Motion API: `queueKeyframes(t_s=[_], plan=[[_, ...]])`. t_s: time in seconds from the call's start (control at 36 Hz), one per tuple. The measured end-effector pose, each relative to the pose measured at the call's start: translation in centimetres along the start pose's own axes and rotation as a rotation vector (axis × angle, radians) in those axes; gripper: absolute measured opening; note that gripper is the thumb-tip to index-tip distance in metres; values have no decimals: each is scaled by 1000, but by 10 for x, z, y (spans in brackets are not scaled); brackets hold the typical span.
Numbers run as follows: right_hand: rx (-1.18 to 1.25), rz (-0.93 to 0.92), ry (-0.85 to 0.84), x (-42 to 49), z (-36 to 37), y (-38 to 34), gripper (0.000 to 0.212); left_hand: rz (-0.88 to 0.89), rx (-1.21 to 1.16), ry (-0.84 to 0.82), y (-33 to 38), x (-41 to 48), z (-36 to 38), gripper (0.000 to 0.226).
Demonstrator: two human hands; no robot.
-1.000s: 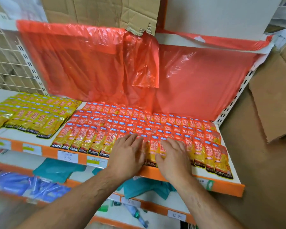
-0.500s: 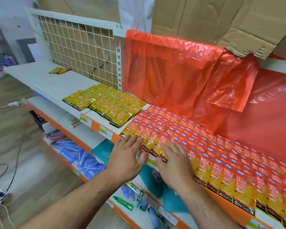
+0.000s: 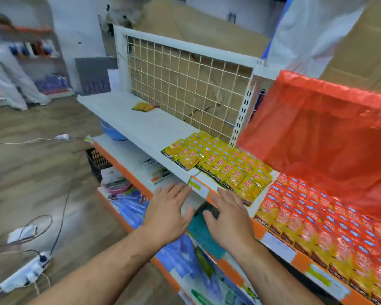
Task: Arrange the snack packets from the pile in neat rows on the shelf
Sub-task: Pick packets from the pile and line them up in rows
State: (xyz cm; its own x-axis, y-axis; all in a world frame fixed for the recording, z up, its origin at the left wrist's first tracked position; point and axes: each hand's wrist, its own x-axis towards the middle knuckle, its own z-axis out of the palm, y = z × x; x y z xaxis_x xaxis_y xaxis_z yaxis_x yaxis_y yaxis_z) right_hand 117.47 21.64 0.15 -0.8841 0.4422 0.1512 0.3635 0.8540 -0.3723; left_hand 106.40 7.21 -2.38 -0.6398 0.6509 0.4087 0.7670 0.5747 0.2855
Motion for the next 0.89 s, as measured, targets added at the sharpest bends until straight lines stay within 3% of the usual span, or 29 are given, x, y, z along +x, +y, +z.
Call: queueKeyframes(t_s=[0.22,0.42,0.56,0.89], plan=[[16,-122,15,63,42,-61,52,-96,17,102,-86,14,-12,50],[70,-195,-6,142,80,-98,53,-200,16,34,-151,53,-7,50],[80,-241,-31,221,106,-120,50,-193,52,98,-202,103,-2,46],[81,-329,-65,381,140,-156,49,-329,80,-75,-303,226,7,52]])
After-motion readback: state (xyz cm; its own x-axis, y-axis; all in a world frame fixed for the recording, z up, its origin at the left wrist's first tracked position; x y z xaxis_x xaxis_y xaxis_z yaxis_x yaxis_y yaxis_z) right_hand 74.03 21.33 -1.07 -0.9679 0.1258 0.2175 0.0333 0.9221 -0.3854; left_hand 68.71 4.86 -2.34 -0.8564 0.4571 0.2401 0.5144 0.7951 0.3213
